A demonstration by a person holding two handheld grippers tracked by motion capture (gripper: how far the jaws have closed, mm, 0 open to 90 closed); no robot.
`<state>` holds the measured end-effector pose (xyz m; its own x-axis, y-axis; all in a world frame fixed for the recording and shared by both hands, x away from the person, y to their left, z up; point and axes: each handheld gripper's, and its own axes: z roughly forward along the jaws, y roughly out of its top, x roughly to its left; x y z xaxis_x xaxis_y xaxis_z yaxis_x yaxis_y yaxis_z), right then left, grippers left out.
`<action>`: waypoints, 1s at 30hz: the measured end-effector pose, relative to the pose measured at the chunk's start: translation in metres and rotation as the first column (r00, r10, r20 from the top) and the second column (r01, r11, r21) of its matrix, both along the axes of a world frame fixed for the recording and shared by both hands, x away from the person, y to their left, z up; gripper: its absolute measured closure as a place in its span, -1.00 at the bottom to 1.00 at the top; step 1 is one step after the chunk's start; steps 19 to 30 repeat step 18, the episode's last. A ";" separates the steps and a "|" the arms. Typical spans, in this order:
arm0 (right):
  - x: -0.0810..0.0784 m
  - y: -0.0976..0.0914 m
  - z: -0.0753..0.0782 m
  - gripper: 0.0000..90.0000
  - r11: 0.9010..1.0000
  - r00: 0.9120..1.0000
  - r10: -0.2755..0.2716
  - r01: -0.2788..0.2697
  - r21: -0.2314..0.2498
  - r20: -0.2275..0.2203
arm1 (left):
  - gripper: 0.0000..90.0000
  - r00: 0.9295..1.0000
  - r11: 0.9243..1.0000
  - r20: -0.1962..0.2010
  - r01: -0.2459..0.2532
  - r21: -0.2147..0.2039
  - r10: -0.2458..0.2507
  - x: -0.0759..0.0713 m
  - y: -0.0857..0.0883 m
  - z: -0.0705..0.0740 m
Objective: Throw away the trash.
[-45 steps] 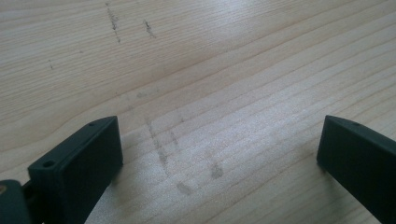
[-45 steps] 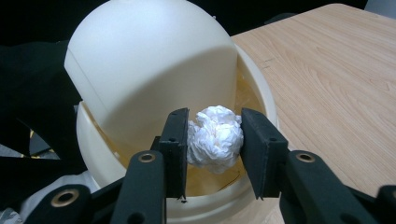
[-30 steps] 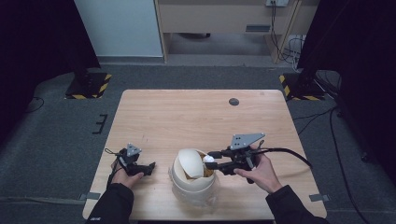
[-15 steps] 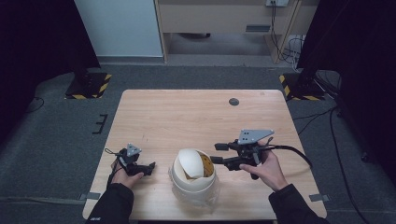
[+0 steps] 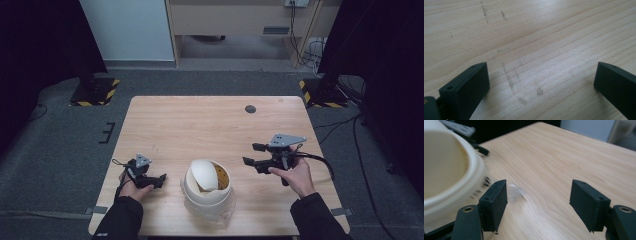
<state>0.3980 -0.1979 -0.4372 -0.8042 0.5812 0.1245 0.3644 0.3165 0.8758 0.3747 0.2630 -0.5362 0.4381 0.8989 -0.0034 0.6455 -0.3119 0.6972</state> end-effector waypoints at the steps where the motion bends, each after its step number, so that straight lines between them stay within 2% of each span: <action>1: 0.003 -0.004 -0.005 -0.35 1.000 1.000 -0.020 0.020 -0.011 -0.007 | -1.00 1.000 1.000 0.000 0.000 0.000 0.000 0.000 0.000 0.000; 7: 0.013 -0.026 -0.025 -0.39 0.993 0.993 -0.107 0.105 -0.053 -0.041 | -1.00 1.000 1.000 0.000 0.001 0.002 -0.001 0.000 0.000 0.000; 12: 0.020 -0.043 -0.042 -0.45 0.978 0.980 -0.190 0.182 -0.103 -0.066 | -1.00 1.000 1.000 0.000 0.001 0.002 -0.001 0.000 0.000 0.000; 16: 0.023 -0.053 -0.054 -0.50 0.957 0.959 -0.267 0.252 -0.145 -0.094 | -1.00 1.000 1.000 0.000 0.000 0.002 0.000 0.000 0.000 0.000; 18: 0.025 -0.058 -0.058 -0.55 0.943 0.947 -0.306 0.286 -0.170 -0.103 | -1.00 1.000 1.000 0.001 0.000 0.002 0.000 0.000 0.000 0.000; 30: 0.025 -0.058 -0.058 -0.55 0.943 0.947 -0.306 0.286 -0.170 -0.103 | -1.00 1.000 1.000 0.001 0.000 0.002 0.000 0.000 0.000 0.000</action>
